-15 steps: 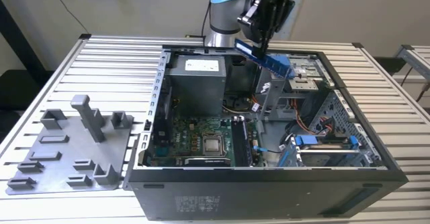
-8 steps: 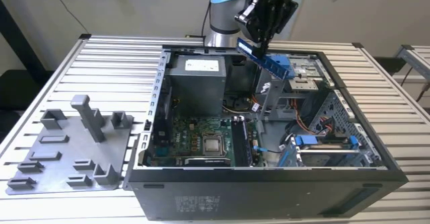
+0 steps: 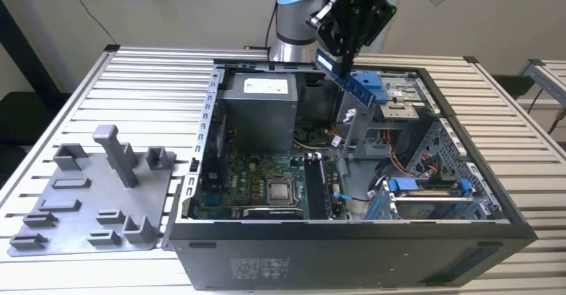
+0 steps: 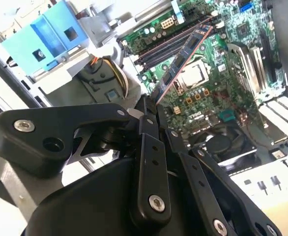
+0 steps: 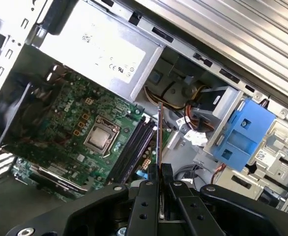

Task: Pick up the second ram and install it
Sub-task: 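Insert the second ram into the second slot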

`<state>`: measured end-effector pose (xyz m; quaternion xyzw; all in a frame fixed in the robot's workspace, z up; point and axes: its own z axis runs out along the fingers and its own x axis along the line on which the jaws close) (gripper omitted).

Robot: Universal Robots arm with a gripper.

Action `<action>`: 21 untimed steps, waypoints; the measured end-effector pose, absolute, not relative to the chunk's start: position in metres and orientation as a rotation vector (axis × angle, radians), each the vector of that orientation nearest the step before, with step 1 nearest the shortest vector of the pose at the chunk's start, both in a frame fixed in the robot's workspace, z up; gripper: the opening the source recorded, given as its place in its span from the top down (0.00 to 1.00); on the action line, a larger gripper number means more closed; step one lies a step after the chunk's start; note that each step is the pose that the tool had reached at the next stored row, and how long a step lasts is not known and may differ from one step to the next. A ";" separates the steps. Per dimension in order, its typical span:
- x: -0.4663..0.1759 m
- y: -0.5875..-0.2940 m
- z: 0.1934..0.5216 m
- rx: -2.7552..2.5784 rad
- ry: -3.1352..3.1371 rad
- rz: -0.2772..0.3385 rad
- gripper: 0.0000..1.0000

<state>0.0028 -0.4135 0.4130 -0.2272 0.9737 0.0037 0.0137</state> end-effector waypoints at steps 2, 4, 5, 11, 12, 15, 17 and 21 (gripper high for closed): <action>0.003 -0.414 0.413 -0.653 3.045 0.011 0.86; 0.003 -0.414 0.413 -0.601 3.055 0.010 0.86; 0.003 -0.414 0.413 -0.574 3.060 0.010 0.86; 0.003 -0.414 0.413 -0.413 3.086 0.008 0.86; 0.003 -0.414 0.413 -0.385 3.090 0.007 0.86; 0.003 -0.414 0.412 -0.304 3.099 0.006 0.86; 0.003 -0.414 0.412 -0.251 3.103 0.005 0.86; 0.003 -0.414 0.412 -0.143 3.110 0.004 0.86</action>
